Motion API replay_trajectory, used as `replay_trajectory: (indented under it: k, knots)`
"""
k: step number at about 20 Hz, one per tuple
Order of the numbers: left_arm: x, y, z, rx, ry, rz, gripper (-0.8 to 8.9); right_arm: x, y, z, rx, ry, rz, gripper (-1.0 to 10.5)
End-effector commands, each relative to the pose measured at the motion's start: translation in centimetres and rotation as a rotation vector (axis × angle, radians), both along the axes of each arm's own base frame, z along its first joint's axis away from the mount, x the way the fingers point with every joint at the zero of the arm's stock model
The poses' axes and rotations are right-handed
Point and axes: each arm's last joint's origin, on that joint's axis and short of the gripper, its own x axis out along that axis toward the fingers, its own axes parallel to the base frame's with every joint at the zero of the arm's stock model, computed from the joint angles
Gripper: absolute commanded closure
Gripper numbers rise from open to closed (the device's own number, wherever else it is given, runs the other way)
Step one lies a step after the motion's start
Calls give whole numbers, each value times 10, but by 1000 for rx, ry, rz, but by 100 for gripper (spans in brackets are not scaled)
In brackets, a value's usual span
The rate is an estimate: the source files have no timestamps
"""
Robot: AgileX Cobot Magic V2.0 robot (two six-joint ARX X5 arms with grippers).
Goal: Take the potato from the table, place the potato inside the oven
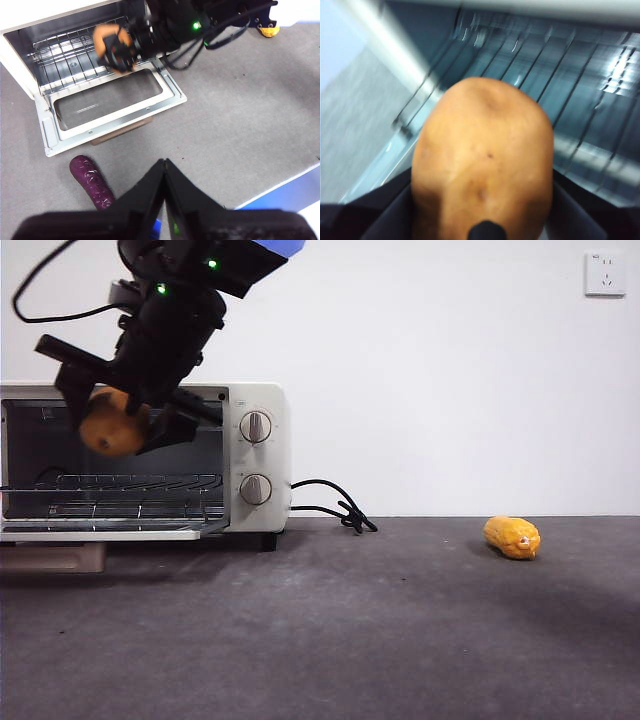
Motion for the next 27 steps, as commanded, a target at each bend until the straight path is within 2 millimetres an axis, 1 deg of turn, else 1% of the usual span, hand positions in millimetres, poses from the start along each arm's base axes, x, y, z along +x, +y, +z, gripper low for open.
replay_trajectory:
  k: [1, 6, 11, 13, 18, 25, 26, 27]
  knots:
    - [0, 0, -1, -6, 2, 5, 819, 10, -6, -5, 3, 1, -30, 887]
    - [0, 0, -1, -7, 3, 5, 819, 27, -16, -11, 20, -22, -89, 888]
    - [0, 0, -1, -6, 2, 6, 819, 34, -14, -32, -1, -12, -97, 887]
    - [0, 0, -1, -6, 2, 6, 819, 34, -14, -34, -13, -18, -107, 887]
    - [0, 0, -1, -6, 2, 6, 819, 37, -13, -32, -12, -78, -131, 887]
    - [0, 0, -1, -2, 1, 11, 819, 37, -13, -31, -15, -87, -133, 881]
    - [0, 0, -1, -2, 1, 11, 819, 37, -13, -31, -15, -86, -132, 870]
    - [0, 0, -1, -2, 1, 11, 819, 36, -13, -31, -14, -83, -126, 796]
